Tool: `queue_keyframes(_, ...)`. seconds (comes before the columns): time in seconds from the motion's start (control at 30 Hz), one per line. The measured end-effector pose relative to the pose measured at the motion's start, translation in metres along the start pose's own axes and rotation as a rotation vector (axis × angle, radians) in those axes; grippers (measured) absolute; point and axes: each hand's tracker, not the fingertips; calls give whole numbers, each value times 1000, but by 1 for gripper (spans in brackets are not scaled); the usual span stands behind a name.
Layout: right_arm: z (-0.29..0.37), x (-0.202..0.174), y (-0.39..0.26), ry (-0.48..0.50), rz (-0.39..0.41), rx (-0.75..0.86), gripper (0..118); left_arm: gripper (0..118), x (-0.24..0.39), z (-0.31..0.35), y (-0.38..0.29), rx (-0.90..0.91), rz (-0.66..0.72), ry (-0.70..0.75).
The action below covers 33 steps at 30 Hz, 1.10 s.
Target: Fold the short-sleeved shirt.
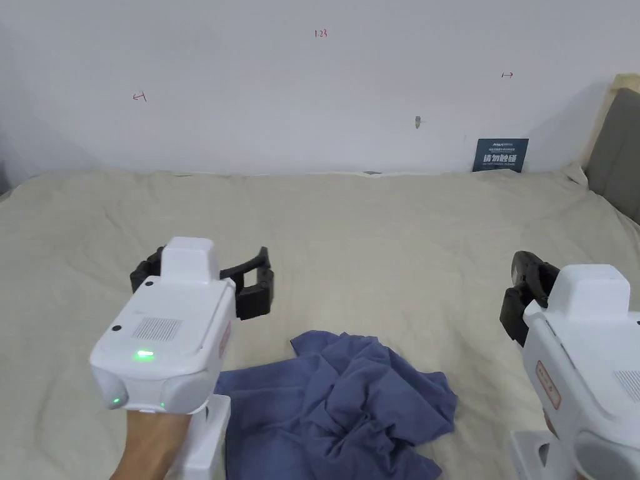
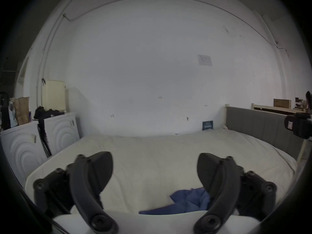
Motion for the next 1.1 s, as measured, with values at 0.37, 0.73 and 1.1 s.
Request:
queue_keyframes(0.37, 0, -7, 4, 23, 8, 13, 2, 0, -26, 1, -3, -16, 64, 10)
queue_keyframes(0.73, -1, -1, -6, 16, 4, -17, 2, 0, -40, -27, -81, -537, 335, -111)
queue_keyframes(1.1, -8, 2, -24, 13, 8, -74, 2, 92, -13, -23, -186, -859, 347, -100)
